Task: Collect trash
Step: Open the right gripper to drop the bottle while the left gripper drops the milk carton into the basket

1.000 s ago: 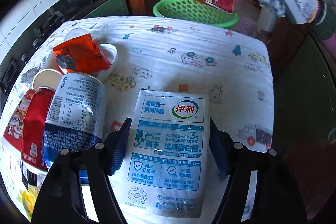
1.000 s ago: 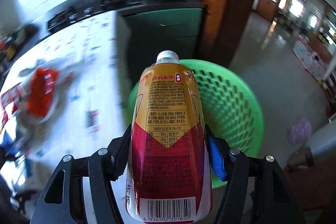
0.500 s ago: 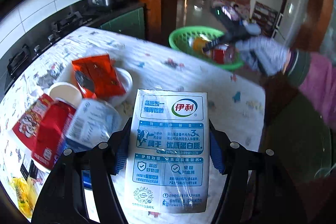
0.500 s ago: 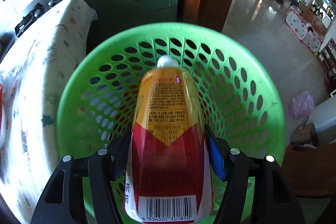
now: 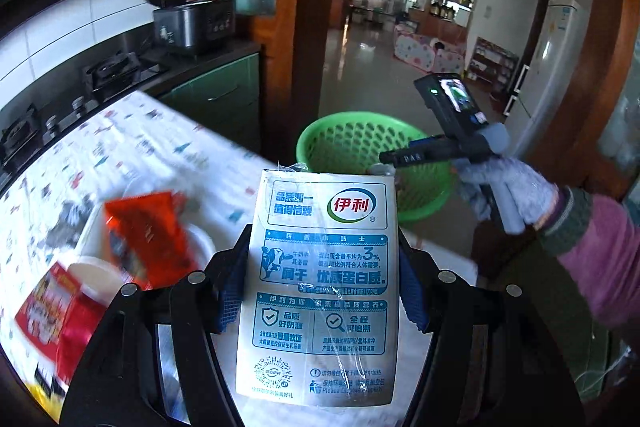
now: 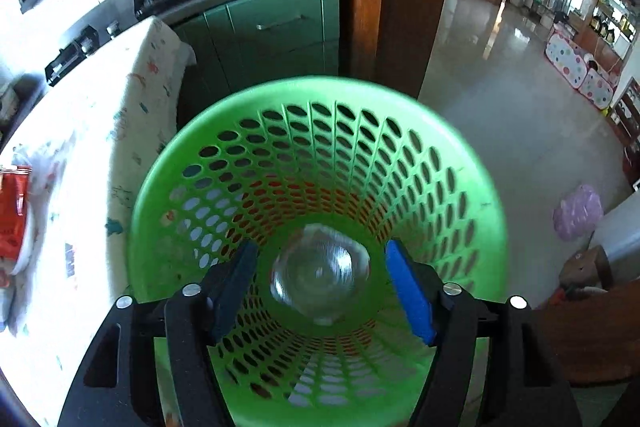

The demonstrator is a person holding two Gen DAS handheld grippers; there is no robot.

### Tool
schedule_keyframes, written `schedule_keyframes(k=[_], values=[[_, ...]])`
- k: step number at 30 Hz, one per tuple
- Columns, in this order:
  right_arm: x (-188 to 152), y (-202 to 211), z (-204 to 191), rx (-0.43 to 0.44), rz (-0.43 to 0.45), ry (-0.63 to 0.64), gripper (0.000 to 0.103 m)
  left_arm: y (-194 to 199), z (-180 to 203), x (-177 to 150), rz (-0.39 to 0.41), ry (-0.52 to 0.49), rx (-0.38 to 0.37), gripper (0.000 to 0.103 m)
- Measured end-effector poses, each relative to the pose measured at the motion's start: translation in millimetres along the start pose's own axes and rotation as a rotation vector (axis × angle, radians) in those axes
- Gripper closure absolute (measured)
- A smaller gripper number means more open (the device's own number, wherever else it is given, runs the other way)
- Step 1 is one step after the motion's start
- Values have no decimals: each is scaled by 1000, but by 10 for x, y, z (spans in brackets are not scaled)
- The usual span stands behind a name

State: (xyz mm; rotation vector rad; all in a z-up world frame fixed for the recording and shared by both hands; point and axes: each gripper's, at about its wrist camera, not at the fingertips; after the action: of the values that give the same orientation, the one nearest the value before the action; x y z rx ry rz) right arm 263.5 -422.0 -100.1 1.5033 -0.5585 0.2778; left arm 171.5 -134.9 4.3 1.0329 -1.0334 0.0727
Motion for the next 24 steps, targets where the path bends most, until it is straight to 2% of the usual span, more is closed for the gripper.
schedule_keyframes(k=[11,12,16,24], values=[[-283,738,195,-37,123,52,30,-794,254,524,-61,39,-65,40],[-327,804,207,-44,137,58,27,-849,279,552,-64,38,-63,40],[-456,1003,224,-65,181,75,26,-1078,393,649,-86,38,-58,40],[-645,1222,254,-58,218,78,22,-1487,552,815,-126,53,-27,39]])
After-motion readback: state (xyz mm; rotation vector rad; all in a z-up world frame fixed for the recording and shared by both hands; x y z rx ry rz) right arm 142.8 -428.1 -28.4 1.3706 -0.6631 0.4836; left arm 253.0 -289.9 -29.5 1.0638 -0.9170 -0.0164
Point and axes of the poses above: each gripper's, at about its wrist camera, not at the fingertips, and y roughly against the way its jaws point, z to its right, x to its top
